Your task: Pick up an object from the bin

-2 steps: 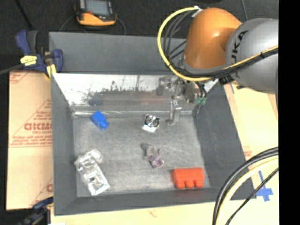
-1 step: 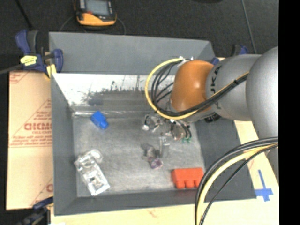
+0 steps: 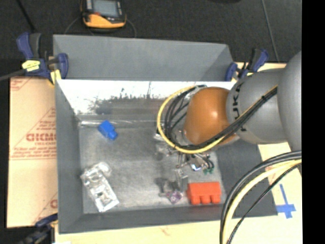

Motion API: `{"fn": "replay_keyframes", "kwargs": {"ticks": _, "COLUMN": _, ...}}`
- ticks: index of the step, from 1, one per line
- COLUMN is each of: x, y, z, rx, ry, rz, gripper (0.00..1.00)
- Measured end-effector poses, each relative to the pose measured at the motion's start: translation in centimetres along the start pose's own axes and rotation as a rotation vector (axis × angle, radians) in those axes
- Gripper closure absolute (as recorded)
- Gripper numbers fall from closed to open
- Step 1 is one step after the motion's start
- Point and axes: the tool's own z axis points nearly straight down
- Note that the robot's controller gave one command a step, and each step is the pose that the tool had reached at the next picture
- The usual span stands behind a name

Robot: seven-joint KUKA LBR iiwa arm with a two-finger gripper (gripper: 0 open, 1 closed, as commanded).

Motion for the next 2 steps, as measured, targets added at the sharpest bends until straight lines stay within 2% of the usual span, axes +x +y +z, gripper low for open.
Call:
{"fn": "replay_keyframes", "kwargs": {"ticks": 1, "x": 6.6, "y": 0.1, "z": -0.3, "rx": 0.004, "ry": -0.020, "rz": -0.059, "gripper": 0.00}}
{"fn": "replay_keyframes", "kwargs": {"ticks": 2, "x": 5.4, "y": -5.6, "z": 0.0, "rx": 0.002, "ry": -0.004, "rz": 0.026, "gripper": 0.00}}
